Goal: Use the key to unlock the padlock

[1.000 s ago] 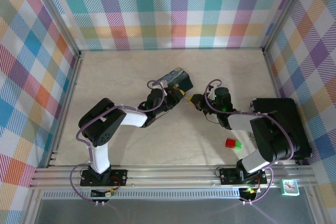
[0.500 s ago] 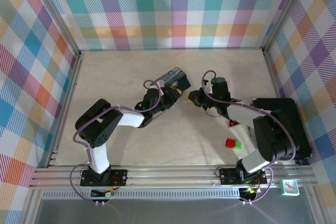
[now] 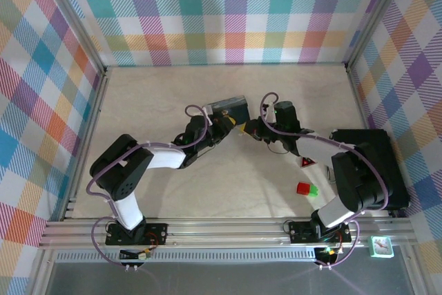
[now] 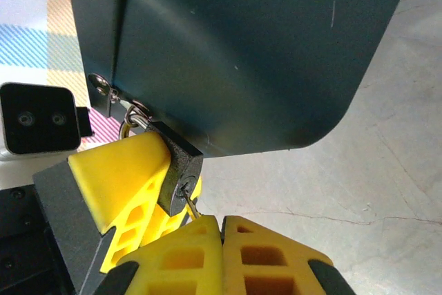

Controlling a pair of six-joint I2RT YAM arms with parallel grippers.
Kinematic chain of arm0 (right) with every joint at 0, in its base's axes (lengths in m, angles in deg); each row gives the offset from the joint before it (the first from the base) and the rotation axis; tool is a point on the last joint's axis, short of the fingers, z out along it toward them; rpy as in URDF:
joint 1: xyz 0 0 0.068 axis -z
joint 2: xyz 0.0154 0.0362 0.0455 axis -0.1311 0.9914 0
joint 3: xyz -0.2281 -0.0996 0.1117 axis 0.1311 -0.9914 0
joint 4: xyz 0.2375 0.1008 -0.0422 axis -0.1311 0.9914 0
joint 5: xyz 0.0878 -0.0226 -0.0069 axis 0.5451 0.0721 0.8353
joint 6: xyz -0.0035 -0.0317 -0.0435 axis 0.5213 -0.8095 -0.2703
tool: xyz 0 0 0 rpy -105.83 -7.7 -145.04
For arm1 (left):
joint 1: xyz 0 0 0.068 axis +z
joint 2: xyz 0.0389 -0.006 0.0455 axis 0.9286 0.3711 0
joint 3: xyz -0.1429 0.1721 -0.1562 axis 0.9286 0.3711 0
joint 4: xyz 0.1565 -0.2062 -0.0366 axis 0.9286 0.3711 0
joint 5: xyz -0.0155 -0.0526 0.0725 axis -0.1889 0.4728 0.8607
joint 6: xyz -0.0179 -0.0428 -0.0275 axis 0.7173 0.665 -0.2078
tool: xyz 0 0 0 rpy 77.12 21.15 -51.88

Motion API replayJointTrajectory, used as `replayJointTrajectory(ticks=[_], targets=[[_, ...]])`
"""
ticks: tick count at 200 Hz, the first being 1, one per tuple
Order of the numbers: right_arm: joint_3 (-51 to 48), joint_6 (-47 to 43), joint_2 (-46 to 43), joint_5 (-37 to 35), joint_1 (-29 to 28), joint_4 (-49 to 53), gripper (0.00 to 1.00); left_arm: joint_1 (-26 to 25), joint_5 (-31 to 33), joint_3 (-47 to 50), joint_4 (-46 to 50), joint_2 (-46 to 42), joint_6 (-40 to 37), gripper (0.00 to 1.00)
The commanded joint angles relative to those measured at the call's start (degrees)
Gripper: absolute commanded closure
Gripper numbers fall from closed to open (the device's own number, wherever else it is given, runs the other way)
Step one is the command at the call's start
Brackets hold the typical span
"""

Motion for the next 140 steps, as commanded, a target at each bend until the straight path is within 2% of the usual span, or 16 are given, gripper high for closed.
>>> replayJointTrajectory(ticks=[1,35,69,140], targets=[[-3.38,5.34,0.30,-6.52,3.36,-7.82,1.00,2.61,5.51,-0.87,0.91,3.88,-2.48,1.00],[-8.74,11.95,-0.85,-9.27,3.60,-13.30,1.00,1.99,9.22,-1.90,-0.22,6.31,-3.33,1.00],[-11.33,11.76,-2.78,-11.34,5.01,-11.59,1.00,1.99,11.44,-2.32,-2.14,8.51,-3.57,1.00],[-13.83,10.29,-0.15,-8.15,9.92,-14.32,1.00,2.86,13.18,-2.97,-7.62,13.57,-2.27,1.00]])
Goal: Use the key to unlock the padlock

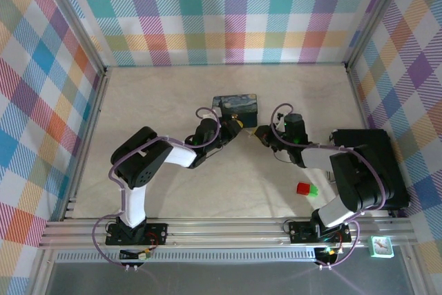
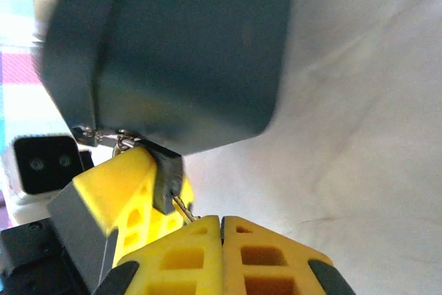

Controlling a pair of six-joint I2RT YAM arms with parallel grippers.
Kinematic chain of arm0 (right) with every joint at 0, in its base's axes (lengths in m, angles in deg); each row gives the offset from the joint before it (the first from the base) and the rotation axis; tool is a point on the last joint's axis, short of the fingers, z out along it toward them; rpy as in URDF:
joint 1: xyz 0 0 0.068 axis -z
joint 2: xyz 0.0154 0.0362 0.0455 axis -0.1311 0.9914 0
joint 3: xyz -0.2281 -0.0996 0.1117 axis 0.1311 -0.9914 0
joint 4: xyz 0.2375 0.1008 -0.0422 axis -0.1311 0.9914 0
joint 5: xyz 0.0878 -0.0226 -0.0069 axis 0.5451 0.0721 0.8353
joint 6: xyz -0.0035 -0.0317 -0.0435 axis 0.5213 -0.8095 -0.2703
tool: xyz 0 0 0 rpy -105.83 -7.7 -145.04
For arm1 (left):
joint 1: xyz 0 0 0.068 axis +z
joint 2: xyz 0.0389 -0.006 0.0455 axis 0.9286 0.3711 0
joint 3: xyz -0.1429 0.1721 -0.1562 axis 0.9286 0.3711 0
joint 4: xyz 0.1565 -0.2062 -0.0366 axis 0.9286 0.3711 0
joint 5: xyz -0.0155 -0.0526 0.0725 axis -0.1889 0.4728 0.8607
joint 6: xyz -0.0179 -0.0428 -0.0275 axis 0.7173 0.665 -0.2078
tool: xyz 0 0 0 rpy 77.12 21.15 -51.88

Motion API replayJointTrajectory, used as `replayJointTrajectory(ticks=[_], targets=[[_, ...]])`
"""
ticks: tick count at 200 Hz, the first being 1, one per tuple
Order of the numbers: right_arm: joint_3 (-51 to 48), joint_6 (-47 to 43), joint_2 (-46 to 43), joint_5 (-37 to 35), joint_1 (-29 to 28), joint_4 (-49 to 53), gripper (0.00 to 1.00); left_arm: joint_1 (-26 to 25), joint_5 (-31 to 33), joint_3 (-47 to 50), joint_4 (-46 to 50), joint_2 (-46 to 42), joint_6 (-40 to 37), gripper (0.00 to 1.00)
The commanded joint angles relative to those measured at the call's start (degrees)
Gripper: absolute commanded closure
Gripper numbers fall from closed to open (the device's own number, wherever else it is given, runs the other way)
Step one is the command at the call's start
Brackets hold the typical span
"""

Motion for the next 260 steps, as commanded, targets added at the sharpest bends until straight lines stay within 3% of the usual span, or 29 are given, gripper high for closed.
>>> replayJointTrajectory(ticks=[1,61,142,189,232,260], targets=[[-2.13,0.08,0.21,-2.37,4.35,-0.42,1.00,3.89,10.13,0.93,-0.51,2.51,-0.35,1.00],[-1.21,-0.71,1.67,1.19,5.00,-2.05,1.00,4.11,7.87,0.87,-2.90,4.01,1.63,1.00],[6.13,-14.10,-2.85,3.60,2.05,12.78,1.00,5.34,7.47,10.36,-7.08,-1.23,4.44,1.00],[6.70,-15.21,-1.60,5.18,1.26,12.41,1.00,5.29,4.34,10.95,-6.10,-1.83,3.84,1.00],[7.07,-18.00,-3.43,6.52,-1.05,14.16,1.00,8.75,-2.43,12.55,4.73,-4.88,-5.01,0.62],[8.74,-21.92,-5.77,5.19,-3.81,19.69,1.00,8.86,-3.93,14.92,12.80,-11.90,-8.45,0.47]])
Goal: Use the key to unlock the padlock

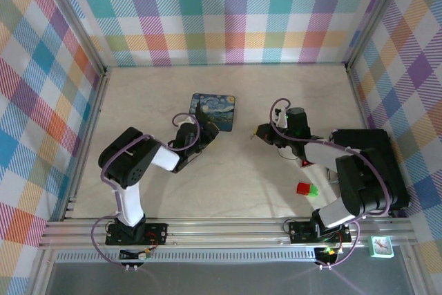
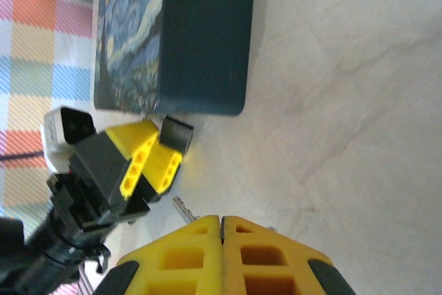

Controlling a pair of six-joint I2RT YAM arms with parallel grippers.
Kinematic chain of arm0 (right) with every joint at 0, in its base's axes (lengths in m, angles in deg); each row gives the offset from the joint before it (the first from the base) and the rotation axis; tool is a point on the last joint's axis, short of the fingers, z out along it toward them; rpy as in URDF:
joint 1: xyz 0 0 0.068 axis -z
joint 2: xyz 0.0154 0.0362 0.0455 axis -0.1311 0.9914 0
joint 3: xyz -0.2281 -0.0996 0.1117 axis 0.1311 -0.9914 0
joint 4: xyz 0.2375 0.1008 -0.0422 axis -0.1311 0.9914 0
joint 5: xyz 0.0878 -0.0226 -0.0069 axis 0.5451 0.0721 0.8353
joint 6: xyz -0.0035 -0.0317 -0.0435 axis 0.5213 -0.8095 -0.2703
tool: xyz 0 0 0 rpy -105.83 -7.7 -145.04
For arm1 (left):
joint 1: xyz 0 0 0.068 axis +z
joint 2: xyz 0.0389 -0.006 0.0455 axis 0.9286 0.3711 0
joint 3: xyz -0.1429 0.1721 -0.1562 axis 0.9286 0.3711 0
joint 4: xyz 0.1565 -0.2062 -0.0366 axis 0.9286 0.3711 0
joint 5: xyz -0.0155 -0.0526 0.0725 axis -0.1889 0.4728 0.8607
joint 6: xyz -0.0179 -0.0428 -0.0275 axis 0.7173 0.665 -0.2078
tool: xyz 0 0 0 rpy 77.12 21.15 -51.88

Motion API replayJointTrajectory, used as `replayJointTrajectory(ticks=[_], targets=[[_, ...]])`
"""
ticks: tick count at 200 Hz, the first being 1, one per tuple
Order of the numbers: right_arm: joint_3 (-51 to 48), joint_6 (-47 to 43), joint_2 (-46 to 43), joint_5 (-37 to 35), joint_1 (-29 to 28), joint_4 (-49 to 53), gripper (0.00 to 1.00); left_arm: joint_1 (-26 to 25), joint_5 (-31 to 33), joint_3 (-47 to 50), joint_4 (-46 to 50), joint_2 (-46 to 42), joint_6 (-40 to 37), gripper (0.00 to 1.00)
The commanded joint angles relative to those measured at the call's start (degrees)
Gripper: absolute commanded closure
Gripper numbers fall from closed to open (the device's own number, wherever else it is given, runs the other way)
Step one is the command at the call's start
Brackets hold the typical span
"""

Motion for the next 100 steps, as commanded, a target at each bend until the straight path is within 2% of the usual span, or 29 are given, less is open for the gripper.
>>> replayJointTrajectory(ticks=[1,22,44,78,100], targets=[[2.78,-5.15,-2.90,0.58,-2.19,5.00,1.00,0.57,-2.87,2.57,10.91,-6.16,-5.34,0.47],[3.68,-7.56,-4.13,-0.13,-4.26,6.80,1.00,0.57,-2.73,3.79,16.62,-12.25,-5.12,0.40],[4.21,-9.88,-5.95,-4.51,-7.47,6.96,1.00,0.19,-2.80,3.89,20.23,-18.59,-3.50,0.32],[3.35,-10.93,-8.02,-10.78,-11.66,-1.40,1.00,-0.94,-2.84,-2.23,25.73,-25.89,-3.78,0.31],[4.78,-12.48,-8.49,-15.27,-13.75,-4.57,1.00,-3.19,-2.41,-6.18,25.28,-27.05,-2.90,0.32]])
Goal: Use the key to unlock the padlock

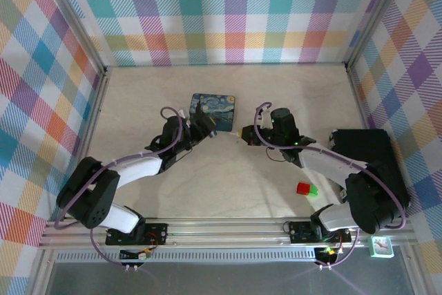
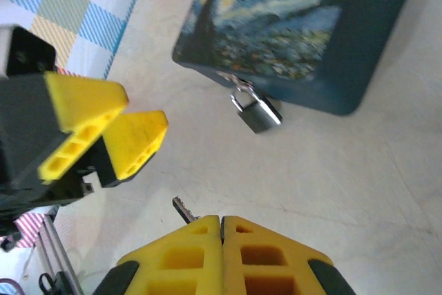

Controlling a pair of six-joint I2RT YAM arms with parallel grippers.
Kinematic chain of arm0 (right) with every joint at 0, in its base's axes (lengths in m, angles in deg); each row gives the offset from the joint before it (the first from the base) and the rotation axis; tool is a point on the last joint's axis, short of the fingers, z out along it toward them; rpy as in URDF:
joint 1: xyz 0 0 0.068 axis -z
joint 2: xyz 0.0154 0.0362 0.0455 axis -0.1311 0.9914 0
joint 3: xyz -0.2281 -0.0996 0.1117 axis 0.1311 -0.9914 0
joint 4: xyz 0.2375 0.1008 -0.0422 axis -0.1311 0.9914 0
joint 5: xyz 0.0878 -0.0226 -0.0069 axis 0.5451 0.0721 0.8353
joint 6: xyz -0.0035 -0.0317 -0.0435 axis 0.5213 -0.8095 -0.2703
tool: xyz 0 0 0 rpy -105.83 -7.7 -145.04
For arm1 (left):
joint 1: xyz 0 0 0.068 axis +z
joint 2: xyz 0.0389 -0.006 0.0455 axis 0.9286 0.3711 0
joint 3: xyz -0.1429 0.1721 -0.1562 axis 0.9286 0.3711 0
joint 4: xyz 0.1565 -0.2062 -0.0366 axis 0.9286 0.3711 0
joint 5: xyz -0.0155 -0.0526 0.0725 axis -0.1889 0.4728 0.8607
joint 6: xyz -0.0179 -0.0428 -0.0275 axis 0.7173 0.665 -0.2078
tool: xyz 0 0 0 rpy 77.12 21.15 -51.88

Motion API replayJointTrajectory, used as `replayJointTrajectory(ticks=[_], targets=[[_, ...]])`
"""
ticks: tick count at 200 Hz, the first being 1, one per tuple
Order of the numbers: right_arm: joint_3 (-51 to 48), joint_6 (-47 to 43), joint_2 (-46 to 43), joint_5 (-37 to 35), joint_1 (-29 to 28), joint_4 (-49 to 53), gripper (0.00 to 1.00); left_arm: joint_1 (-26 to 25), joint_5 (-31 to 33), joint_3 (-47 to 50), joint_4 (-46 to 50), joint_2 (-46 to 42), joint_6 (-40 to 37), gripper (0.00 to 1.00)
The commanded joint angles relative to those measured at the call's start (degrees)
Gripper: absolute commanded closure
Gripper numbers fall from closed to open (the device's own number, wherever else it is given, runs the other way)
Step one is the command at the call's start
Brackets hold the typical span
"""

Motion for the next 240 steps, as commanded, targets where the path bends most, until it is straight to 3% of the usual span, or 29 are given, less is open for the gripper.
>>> replayJointTrajectory(ticks=[1,40,65,164,240], targets=[[2.03,-3.23,-1.54,-6.77,-2.01,-6.21,1.00,-2.39,-0.26,-4.95,1.86,-2.26,0.23,0.33],[1.65,0.80,-1.86,-18.48,-5.06,-14.17,1.00,-7.67,4.47,-6.03,-11.61,2.04,5.07,0.36],[1.20,3.24,-2.54,-22.37,-6.44,-17.18,1.00,-9.19,7.29,-7.28,-13.82,4.34,4.70,0.36],[0.91,6.13,-2.10,-21.55,-6.97,-16.84,1.00,-9.41,9.77,-8.31,-20.28,7.72,6.23,0.38],[1.52,7.77,-1.90,-18.89,-6.98,-17.03,1.00,-9.46,8.66,-9.21,-24.53,10.73,7.47,0.75]])
